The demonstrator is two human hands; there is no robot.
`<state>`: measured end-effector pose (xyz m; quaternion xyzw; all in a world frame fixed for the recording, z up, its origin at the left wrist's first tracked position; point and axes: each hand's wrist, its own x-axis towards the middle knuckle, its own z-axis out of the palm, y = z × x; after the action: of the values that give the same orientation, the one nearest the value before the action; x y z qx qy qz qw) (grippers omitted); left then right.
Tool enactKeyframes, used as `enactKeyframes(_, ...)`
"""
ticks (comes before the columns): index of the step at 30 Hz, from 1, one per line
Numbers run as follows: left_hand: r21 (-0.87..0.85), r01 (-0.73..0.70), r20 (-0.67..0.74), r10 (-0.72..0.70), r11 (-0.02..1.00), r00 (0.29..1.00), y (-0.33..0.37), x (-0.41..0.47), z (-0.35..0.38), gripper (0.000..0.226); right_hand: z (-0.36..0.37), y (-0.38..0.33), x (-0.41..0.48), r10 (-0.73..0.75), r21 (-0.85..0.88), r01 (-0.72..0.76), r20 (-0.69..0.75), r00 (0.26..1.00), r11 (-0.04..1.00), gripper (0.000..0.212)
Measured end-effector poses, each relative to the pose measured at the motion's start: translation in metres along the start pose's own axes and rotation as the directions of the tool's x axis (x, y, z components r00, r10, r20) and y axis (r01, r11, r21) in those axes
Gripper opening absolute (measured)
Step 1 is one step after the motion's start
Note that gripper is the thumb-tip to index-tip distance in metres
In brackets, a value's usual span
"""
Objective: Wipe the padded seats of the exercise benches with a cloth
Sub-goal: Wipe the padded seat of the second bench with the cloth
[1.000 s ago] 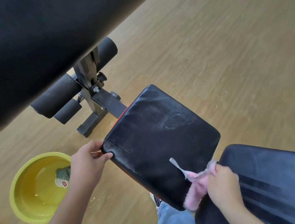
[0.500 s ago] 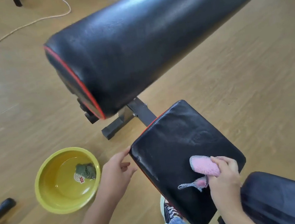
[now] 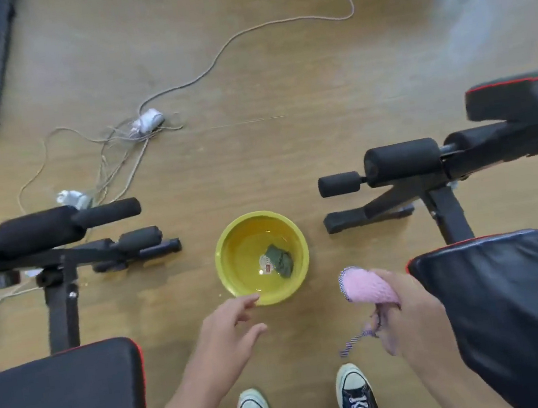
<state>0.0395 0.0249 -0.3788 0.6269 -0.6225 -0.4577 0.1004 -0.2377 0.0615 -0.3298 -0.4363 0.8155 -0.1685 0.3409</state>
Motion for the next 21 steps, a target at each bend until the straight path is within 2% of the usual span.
enactKeyframes(3, 0.027, 0.038, -0.097, -0.036, 0.999, 0.995, -0.037, -0.027, -0.048, 0.047, 0.050, -0.066, -0.002, -0.194, 0.051, 0.188, 0.219, 0.956, 0.981, 0.048)
enactKeyframes(5, 0.027, 0.113, -0.184, -0.106, 0.993, 0.977, -0.066, -0.052, -0.078, 0.045, 0.091, -0.103, -0.009, -0.321, 0.147, 0.287, 0.347, 0.881, 0.946, 0.059)
enactKeyframes(6, 0.015, 0.156, -0.224, -0.149, 0.988, 0.963, -0.082, -0.067, -0.092, 0.044, 0.113, -0.124, -0.016, -0.365, 0.186, 0.316, 0.397, 0.842, 0.930, 0.058)
enactKeyframes(8, -0.021, 0.234, -0.294, -0.229, 0.972, 0.928, -0.117, -0.098, -0.116, 0.045, 0.159, -0.156, -0.033, -0.440, 0.219, 0.381, 0.433, 0.787, 0.898, 0.051)
enactKeyframes(11, -0.066, 0.344, -0.365, -0.343, 0.937, 0.866, -0.170, -0.144, -0.143, 0.046, 0.229, -0.191, -0.066, -0.534, 0.166, 0.519, 0.438, 0.723, 0.838, 0.048)
enactKeyframes(14, -0.106, 0.430, -0.392, -0.435, 0.897, 0.811, -0.218, -0.182, -0.162, 0.047, 0.289, -0.213, -0.101, -0.614, 0.148, 0.654, 0.543, 0.573, 0.742, 0.041)
enactKeyframes(19, -0.173, 0.475, -0.406, -0.502, 0.863, 0.763, -0.277, -0.227, -0.187, 0.046, 0.364, -0.211, -0.130, -0.683, 0.108, 0.845, 0.646, 0.340, 0.523, 0.040)
enactKeyframes(20, -0.189, 0.479, -0.409, -0.512, 0.857, 0.755, -0.287, -0.234, -0.192, 0.045, 0.370, -0.211, -0.128, -0.696, 0.110, 0.864, 0.646, 0.313, 0.491, 0.043)
enactKeyframes(21, -0.196, 0.481, -0.413, -0.516, 0.855, 0.750, -0.298, -0.240, -0.196, 0.044, 0.375, -0.212, -0.123, -0.704, 0.082, 0.867, 0.623, 0.340, 0.492, 0.043)
